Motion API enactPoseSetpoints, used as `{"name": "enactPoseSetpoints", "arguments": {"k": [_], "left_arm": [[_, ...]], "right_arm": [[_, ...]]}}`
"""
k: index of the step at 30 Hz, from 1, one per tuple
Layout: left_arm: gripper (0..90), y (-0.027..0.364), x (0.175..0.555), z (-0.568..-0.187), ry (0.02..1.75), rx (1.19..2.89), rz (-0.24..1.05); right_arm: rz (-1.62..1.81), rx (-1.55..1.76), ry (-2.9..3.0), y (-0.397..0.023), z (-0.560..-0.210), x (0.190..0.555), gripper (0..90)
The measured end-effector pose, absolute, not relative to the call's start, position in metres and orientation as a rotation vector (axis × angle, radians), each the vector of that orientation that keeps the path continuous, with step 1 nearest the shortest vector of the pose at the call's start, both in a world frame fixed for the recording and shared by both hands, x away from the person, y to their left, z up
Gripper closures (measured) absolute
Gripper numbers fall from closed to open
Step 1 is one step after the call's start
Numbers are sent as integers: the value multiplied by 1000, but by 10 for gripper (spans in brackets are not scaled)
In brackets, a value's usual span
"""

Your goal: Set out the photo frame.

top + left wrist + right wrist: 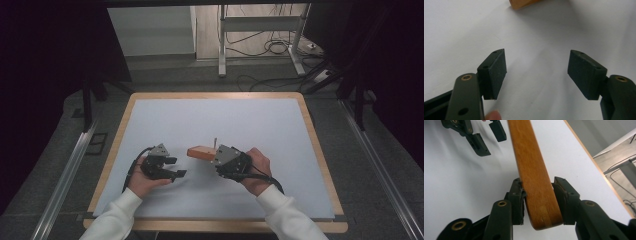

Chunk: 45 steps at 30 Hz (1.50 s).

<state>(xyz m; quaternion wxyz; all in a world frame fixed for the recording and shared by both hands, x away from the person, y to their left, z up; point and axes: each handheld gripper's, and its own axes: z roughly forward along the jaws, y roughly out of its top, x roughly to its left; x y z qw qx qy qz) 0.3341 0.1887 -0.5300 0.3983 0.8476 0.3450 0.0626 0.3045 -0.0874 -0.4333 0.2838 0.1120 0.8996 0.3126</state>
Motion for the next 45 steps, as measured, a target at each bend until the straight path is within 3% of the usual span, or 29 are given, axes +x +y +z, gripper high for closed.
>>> {"name": "enactPoseSetpoints", "arguments": {"k": [8,20,31,45], "left_arm": [[317,193,335,-528,895,2111,190],[316,192,335,-528,888,2113,189],[312,191,333,-525,880,2098,185],[311,190,332,-525,873,2095,190]], "right_arm": [[864,315,2410,-87,-417,309,691],[951,325,2489,-104,-406,300,689],[963,417,2440,-112,-402,325,660],[969,588,2422,-126,-405,367,549]]}}
